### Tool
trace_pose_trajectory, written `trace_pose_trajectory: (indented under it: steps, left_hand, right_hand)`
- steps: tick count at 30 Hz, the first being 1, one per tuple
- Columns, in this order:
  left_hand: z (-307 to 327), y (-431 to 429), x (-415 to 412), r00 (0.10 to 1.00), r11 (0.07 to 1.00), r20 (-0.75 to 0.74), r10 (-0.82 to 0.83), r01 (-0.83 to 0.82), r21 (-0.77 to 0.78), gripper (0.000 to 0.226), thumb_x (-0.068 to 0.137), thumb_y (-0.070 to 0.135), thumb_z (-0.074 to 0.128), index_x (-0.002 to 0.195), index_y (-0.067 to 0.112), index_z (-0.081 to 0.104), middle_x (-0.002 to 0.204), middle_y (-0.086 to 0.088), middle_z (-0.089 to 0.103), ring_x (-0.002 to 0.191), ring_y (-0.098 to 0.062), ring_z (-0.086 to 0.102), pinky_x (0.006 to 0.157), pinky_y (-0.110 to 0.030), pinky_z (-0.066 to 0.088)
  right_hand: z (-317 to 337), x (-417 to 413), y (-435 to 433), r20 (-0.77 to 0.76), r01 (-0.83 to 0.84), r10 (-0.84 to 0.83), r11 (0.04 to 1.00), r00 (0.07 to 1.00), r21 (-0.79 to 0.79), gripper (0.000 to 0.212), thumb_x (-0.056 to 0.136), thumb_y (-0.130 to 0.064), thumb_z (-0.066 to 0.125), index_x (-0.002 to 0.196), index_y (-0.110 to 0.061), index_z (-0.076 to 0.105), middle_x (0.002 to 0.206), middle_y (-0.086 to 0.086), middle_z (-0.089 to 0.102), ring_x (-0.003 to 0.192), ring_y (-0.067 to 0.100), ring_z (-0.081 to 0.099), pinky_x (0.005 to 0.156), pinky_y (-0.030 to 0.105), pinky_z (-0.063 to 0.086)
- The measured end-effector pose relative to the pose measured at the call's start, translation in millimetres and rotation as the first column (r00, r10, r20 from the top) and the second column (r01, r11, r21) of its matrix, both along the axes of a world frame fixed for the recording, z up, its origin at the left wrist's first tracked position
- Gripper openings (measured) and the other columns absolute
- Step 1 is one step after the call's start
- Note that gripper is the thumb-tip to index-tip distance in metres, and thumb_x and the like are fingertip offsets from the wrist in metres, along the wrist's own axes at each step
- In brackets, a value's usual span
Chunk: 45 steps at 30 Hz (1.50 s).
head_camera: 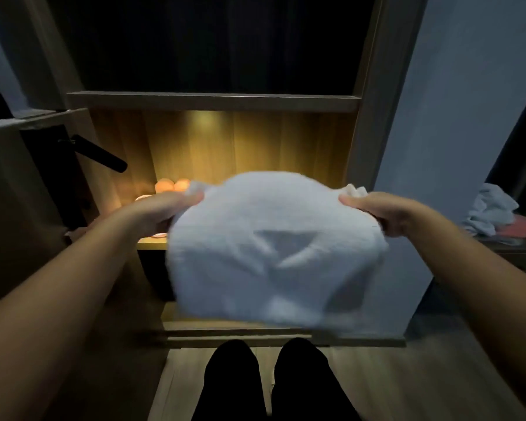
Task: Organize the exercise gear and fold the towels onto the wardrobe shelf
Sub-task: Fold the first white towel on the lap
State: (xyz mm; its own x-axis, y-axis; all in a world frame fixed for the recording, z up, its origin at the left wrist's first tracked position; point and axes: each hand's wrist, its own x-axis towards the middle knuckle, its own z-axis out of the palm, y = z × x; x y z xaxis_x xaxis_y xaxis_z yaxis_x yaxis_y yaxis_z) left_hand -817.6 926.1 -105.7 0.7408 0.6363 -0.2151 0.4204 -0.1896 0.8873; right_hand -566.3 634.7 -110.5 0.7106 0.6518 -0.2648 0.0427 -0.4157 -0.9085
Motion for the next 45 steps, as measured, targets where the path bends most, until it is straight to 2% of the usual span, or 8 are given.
trace_pose_trajectory:
  steps: [3, 10, 16, 21, 25, 31, 39, 45]
  left_hand:
    - [-1.8, 7.0, -7.5, 0.974, 0.990, -0.219, -0.063, 0.033, -0.138, 0.049, 0.091, 0.047, 0.059, 0.125, 0.011, 0.054, 0.118, -0.011, 0.064, 0.103, -0.023, 0.063, 0.071, -0.031, 0.050]
    - [-0.9, 4.2, 5.9, 0.909, 0.934, 0.407, -0.094, -0.061, 0.353, 0.014, 0.097, 0.032, 0.055, 0.109, 0.026, 0.060, 0.103, 0.016, 0.064, 0.089, 0.003, 0.059, 0.065, -0.012, 0.045]
    - [-25.5, 1.4, -8.9, 0.945, 0.973, -0.302, -0.124, 0.056, -0.224, 0.027, 0.096, 0.037, 0.057, 0.103, 0.011, 0.059, 0.072, -0.001, 0.075, 0.062, -0.012, 0.072, 0.045, -0.018, 0.050]
    - [-28.8, 14.9, 4.5, 0.997, 0.990, 0.058, 0.049, -0.057, 0.131, 0.009, 0.095, 0.036, 0.060, 0.092, 0.027, 0.062, 0.096, 0.004, 0.067, 0.088, -0.014, 0.064, 0.073, -0.027, 0.051]
    - [-17.1, 15.5, 12.4, 0.858, 0.973, 0.513, 0.028, -0.140, 0.181, 0.008, 0.098, 0.027, 0.056, 0.097, 0.029, 0.063, 0.096, 0.007, 0.068, 0.086, -0.010, 0.063, 0.070, -0.022, 0.052]
    - [-43.2, 6.1, -5.9, 0.966, 0.993, -0.243, -0.087, 0.065, -0.097, 0.031, 0.095, 0.040, 0.057, 0.107, 0.012, 0.059, 0.099, -0.005, 0.069, 0.087, -0.017, 0.069, 0.063, -0.026, 0.050]
    - [-30.2, 1.5, -23.3, 0.987, 0.986, 0.103, -0.120, 0.107, 0.125, 0.026, 0.101, 0.032, 0.047, 0.116, 0.017, 0.061, 0.100, -0.001, 0.069, 0.095, -0.022, 0.066, 0.074, -0.032, 0.055]
    - [-40.2, -22.7, -50.2, 0.972, 0.989, 0.202, -0.123, 0.102, 0.110, 0.023, 0.100, 0.033, 0.048, 0.108, 0.021, 0.066, 0.107, -0.002, 0.070, 0.105, -0.025, 0.064, 0.094, -0.045, 0.049]
  right_hand:
    - [-0.7, 5.5, -8.2, -0.072, -0.067, 0.054, 0.981, 0.996, -0.182, 0.062, 0.081, -0.049, 0.067, 0.127, -0.010, 0.051, 0.120, 0.011, 0.064, 0.109, 0.030, 0.062, 0.091, 0.047, 0.051]
    - [8.9, 7.5, -0.8, 0.312, -0.076, -0.010, 0.961, 0.950, 0.265, 0.037, 0.087, -0.027, 0.068, 0.120, -0.013, 0.062, 0.116, 0.012, 0.066, 0.100, 0.022, 0.067, 0.080, 0.031, 0.058]
    - [-26.3, 7.0, -7.1, -0.187, -0.182, 0.133, 0.944, 0.973, -0.276, 0.051, 0.088, -0.041, 0.062, 0.126, -0.010, 0.050, 0.113, 0.011, 0.067, 0.105, 0.031, 0.063, 0.089, 0.046, 0.050]
    - [-22.2, 11.5, 9.0, 0.207, 0.020, 0.003, 0.994, 0.978, -0.109, 0.046, 0.086, -0.047, 0.067, 0.118, -0.016, 0.056, 0.106, 0.002, 0.066, 0.094, 0.021, 0.065, 0.076, 0.034, 0.054]
    - [-13.0, 10.0, 11.9, 0.350, -0.018, -0.134, 0.917, 0.927, 0.398, 0.020, 0.088, -0.035, 0.068, 0.105, -0.026, 0.065, 0.100, 0.002, 0.068, 0.094, 0.023, 0.067, 0.071, 0.027, 0.056]
    - [-46.6, 7.5, 2.6, -0.129, -0.048, 0.017, 0.970, 0.991, -0.238, 0.075, 0.086, -0.046, 0.065, 0.143, -0.006, 0.039, 0.137, 0.012, 0.054, 0.122, 0.034, 0.054, 0.103, 0.051, 0.044]
    - [-37.0, -4.9, -8.7, 0.131, 0.101, -0.121, 0.984, 0.984, 0.149, 0.044, 0.077, -0.046, 0.076, 0.104, -0.013, 0.066, 0.112, 0.008, 0.069, 0.098, 0.023, 0.068, 0.085, 0.035, 0.055]
    - [-48.5, -30.9, -35.6, 0.028, 0.105, -0.115, 0.963, 0.993, 0.247, 0.068, 0.051, -0.053, 0.082, 0.104, -0.014, 0.066, 0.109, 0.002, 0.072, 0.099, 0.020, 0.069, 0.082, 0.034, 0.056]
